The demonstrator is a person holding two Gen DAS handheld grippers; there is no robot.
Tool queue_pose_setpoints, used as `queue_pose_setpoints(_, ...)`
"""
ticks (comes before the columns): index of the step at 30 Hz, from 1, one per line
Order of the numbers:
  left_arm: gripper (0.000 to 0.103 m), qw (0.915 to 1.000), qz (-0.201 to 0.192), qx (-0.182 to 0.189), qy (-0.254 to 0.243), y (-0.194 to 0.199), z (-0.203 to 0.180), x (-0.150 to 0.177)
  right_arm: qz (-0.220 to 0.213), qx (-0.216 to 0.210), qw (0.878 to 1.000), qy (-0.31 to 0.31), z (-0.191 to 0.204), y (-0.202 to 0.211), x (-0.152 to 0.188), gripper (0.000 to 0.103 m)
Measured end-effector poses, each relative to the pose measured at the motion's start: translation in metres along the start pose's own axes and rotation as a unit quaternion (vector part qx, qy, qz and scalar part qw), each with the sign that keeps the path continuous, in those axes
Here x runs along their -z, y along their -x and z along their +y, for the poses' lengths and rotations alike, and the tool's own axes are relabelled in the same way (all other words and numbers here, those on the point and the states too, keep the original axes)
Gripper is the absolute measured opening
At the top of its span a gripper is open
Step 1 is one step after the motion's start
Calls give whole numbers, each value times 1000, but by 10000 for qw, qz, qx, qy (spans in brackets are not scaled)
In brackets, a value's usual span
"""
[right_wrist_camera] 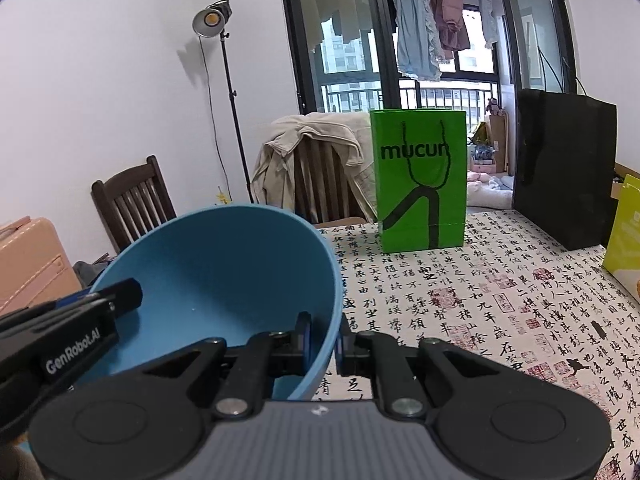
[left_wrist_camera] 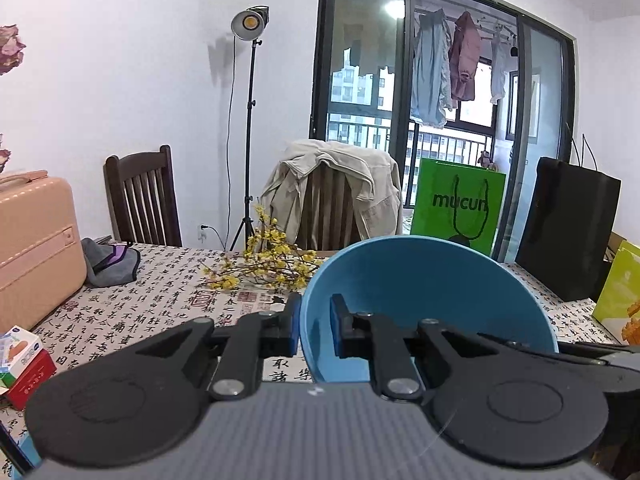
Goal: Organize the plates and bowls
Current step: 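Carry the blue bowl away from the green bag toward the pink vase with both grippers, then carry the blue bowl over the tablecloth toward the other blue bowls with both grippers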
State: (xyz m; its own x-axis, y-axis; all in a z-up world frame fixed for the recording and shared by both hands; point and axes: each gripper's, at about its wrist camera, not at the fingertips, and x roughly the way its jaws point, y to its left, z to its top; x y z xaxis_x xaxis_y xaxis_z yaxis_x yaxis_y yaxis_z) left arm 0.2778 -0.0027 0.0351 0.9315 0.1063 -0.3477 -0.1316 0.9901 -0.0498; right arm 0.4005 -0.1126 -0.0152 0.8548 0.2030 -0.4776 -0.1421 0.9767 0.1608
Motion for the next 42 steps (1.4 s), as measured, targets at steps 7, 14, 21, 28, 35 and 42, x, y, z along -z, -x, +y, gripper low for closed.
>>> queue_pose_setpoints(7,15,10000,-7,-74,55,6,13,1,23,-88,9999,70,15,1,4,12)
queue_pose_setpoints(14,15,9999,-22,-116,120,10,30,3,40,-160,9998,144,30,2,8,11)
queue_pose_setpoints(21,15,9997,-23,-170,182,14,42,6,66,-200,9996,212,43,1,12,12)
queue_pose_setpoints(28,15,9994,-42,-206,257,19,57,9,78,-252,9993,280,55,2,15,12)
queue_pose_setpoints(35,15,9991,-46,-234,346,22,72,12,128,-324,9988,339,69,0,19,12)
queue_pose_setpoints(42,15,9987,-47,-303,405,25,84,15,165,-384,9983,417,83,0,22,12)
